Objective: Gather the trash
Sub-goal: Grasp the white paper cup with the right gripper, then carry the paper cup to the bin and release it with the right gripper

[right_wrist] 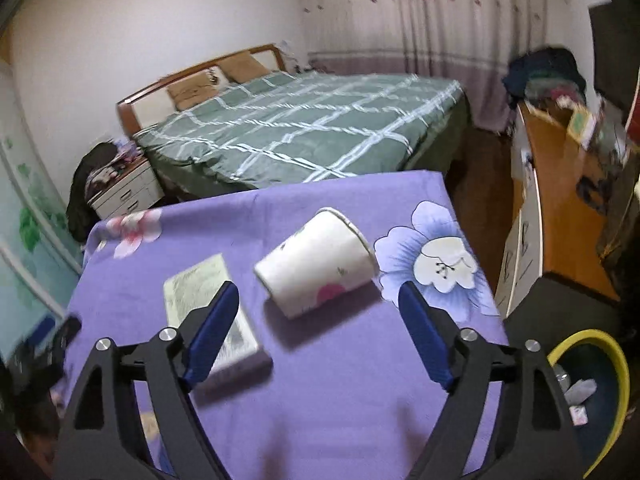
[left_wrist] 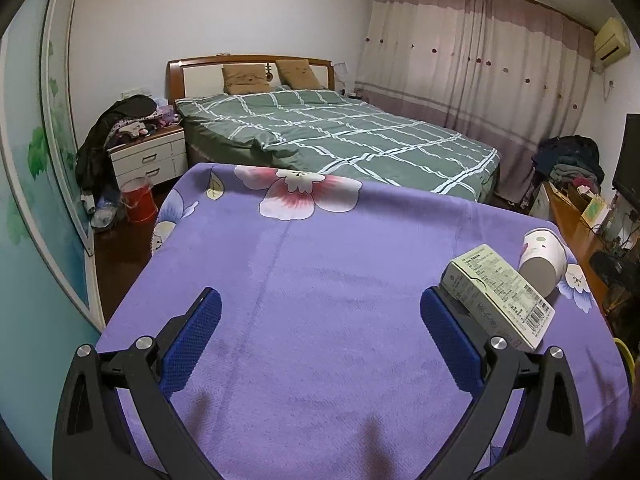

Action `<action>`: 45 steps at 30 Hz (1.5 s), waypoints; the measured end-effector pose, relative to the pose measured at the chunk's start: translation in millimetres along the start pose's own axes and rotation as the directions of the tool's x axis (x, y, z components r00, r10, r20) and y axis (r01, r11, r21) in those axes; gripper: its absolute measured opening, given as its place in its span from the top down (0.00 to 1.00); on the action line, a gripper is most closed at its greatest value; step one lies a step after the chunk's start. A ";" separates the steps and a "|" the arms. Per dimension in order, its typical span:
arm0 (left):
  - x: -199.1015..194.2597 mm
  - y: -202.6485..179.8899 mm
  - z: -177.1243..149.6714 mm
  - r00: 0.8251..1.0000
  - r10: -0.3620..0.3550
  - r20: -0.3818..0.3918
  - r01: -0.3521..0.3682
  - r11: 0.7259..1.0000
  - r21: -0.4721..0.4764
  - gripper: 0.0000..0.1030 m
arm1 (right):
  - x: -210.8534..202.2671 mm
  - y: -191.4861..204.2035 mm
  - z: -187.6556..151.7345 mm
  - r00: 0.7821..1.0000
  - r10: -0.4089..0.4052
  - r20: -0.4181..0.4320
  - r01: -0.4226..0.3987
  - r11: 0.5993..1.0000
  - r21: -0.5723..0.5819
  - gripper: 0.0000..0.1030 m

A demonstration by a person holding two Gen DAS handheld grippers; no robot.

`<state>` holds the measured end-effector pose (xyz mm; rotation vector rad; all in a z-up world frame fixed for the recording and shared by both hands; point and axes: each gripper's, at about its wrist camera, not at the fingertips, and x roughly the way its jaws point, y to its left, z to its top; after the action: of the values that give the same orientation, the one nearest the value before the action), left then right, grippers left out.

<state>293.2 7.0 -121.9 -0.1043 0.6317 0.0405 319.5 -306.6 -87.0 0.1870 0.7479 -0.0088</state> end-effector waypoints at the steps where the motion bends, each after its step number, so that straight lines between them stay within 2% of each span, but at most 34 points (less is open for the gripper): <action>1: 0.5 0.4 -0.1 1.000 0.003 -0.003 -0.003 1.000 -0.004 0.05 | 9.6 1.6 6.4 1.000 -0.010 -0.021 0.010 1.000 0.019 0.24; 3: 1.9 1.8 0.1 1.000 0.008 -0.008 -0.008 1.000 -0.014 0.05 | 24.0 1.1 15.9 0.997 -0.056 -0.058 0.058 0.997 0.048 0.24; 7: 4.1 6.6 0.1 1.000 0.018 -0.007 -0.018 0.999 -0.042 0.05 | 44.5 -4.6 25.0 0.990 -0.077 -0.121 0.091 0.988 0.123 0.23; 9: 3.5 8.6 0.2 1.000 0.028 -0.002 -0.028 0.998 -0.049 0.05 | 55.0 -6.1 28.4 0.983 -0.102 -0.154 0.126 0.980 0.153 0.19; 12: 0.4 10.0 -0.1 0.999 0.043 0.017 -0.042 0.998 -0.054 0.05 | 69.1 -10.2 31.9 0.972 -0.111 -0.205 0.155 0.965 0.211 0.18; 17: -4.1 8.3 0.7 0.998 0.056 0.043 -0.054 0.997 -0.050 0.05 | 88.5 -9.8 33.7 0.954 -0.079 -0.290 0.173 0.932 0.317 0.18; 25: -6.9 4.3 1.8 0.997 0.052 0.051 -0.050 0.998 -0.037 0.05 | 109.9 1.7 40.6 0.930 -0.099 -0.354 0.236 0.900 0.366 0.18; 26: -6.7 3.9 1.8 0.997 0.051 0.049 -0.049 0.998 -0.035 0.05 | 112.6 1.7 40.2 0.928 -0.097 -0.361 0.238 0.898 0.371 0.19; 28: -6.4 2.5 1.5 0.998 0.049 0.044 -0.048 0.998 -0.032 0.05 | 116.9 0.3 38.8 0.923 -0.082 -0.377 0.233 0.897 0.375 0.30; 30: -7.8 0.5 0.9 0.998 0.046 0.043 -0.045 0.999 -0.029 0.05 | 119.5 -0.1 36.7 0.920 -0.059 -0.387 0.216 0.901 0.377 0.32; 36: -8.3 -1.3 -0.2 0.998 0.048 0.043 -0.047 0.999 -0.020 0.05 | 99.6 -5.7 35.3 0.944 -0.013 -0.331 0.141 0.919 0.367 0.37; 41: -7.8 -0.5 0.0 0.998 0.047 0.042 -0.047 0.999 -0.020 0.05 | 53.9 -25.1 22.5 0.973 0.022 -0.231 0.065 0.928 0.366 0.38; 45: -7.5 -1.9 -0.8 0.998 0.052 0.038 -0.052 0.999 -0.009 0.05 | 14.1 -51.0 3.1 0.986 0.029 -0.165 0.034 0.931 0.365 0.38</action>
<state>286.8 4.9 -118.0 -0.0945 0.5964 0.0950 328.2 -356.5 -102.8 0.5497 0.9121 -0.1375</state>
